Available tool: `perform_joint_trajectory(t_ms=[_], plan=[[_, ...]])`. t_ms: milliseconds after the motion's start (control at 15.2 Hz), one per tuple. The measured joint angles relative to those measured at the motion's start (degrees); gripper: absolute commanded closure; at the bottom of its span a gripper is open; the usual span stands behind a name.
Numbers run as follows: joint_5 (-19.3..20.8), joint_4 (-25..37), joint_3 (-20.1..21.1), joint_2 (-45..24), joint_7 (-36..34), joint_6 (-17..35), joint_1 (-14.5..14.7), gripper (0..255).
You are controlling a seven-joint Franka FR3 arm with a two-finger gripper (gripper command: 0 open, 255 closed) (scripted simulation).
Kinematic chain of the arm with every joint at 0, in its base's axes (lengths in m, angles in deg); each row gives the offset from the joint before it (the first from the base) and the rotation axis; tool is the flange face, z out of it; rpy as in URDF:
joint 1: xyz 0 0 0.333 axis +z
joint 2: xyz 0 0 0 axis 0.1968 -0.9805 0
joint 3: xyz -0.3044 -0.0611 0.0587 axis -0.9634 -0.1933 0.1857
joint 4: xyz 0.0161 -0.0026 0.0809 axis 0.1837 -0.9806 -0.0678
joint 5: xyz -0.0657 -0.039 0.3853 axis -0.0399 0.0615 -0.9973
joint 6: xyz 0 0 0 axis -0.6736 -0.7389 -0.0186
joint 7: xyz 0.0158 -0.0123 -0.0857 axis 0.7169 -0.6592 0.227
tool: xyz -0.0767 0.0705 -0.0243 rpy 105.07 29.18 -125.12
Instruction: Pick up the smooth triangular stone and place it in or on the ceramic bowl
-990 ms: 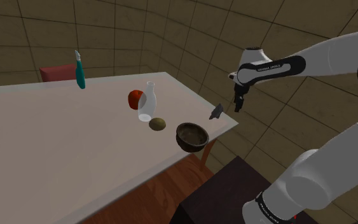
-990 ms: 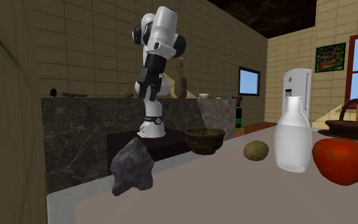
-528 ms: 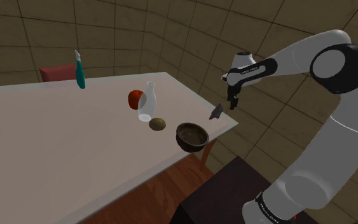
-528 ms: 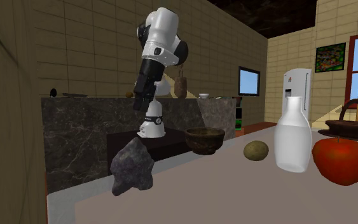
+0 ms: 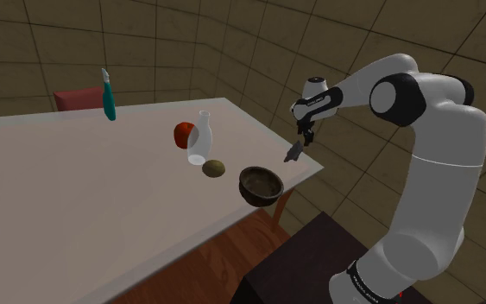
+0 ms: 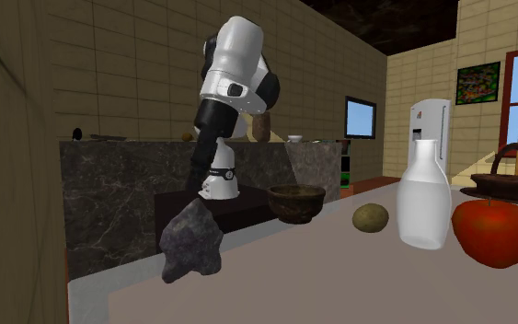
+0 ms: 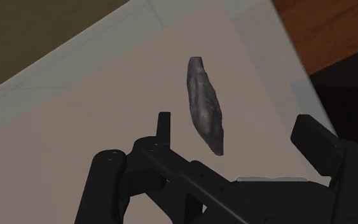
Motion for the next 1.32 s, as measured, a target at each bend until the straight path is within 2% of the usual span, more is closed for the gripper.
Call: perform_joint_trajectory(t_ms=[528, 924, 990, 1320], plan=[[-1.25, 1.99, 1.05, -5.4, 1.46, 3.78, -1.87, 0], [-1.38, 2.02, 1.12, -5.88, 1.62, 4.29, -2.15, 0], [-1.38, 2.02, 1.12, -5.88, 1.62, 4.29, -2.15, 255], [-1.37, 2.05, 1.09, -5.86, 1.62, 4.3, -2.17, 255]])
